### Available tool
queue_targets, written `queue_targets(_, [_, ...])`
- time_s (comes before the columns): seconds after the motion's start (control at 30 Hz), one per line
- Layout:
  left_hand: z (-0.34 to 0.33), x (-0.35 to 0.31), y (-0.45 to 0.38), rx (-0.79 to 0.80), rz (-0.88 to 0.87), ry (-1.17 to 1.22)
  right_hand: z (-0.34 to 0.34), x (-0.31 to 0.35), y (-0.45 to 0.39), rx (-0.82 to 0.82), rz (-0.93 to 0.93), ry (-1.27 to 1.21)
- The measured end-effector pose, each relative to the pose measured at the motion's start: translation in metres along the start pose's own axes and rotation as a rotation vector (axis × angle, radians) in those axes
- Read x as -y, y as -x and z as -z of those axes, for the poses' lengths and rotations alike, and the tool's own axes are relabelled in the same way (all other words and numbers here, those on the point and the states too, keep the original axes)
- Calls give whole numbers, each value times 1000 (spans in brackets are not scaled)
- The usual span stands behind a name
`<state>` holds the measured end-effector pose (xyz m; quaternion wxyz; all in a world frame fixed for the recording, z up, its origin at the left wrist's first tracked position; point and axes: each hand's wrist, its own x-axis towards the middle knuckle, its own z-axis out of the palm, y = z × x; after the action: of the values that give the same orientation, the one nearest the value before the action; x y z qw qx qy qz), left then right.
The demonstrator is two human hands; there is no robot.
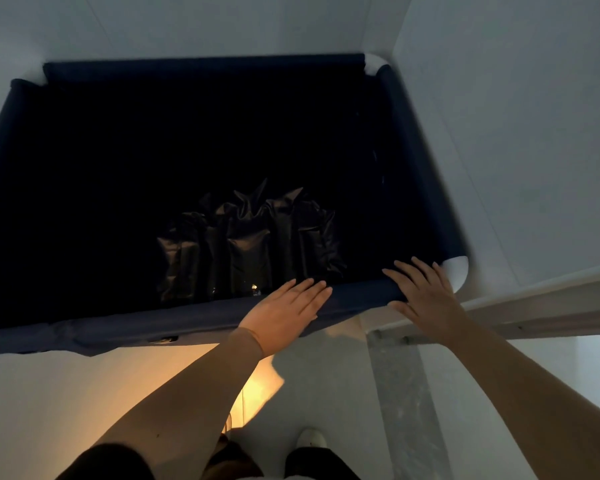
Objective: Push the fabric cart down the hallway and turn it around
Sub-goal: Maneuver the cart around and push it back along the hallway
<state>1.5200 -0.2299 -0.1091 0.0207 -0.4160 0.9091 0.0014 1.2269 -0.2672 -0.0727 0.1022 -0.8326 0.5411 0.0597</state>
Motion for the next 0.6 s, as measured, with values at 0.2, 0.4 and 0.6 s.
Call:
queue_targets(0.2, [-3, -1, -1, -8, -7, 13, -1, 0, 1, 30, -17, 9])
queue_targets(0.4, [-7, 0, -1, 23, 1, 3, 3, 11, 5, 74, -93, 42])
queue_targets(0.6, [0, 22, 23, -2, -38, -116, -7, 55, 11, 27, -111, 6])
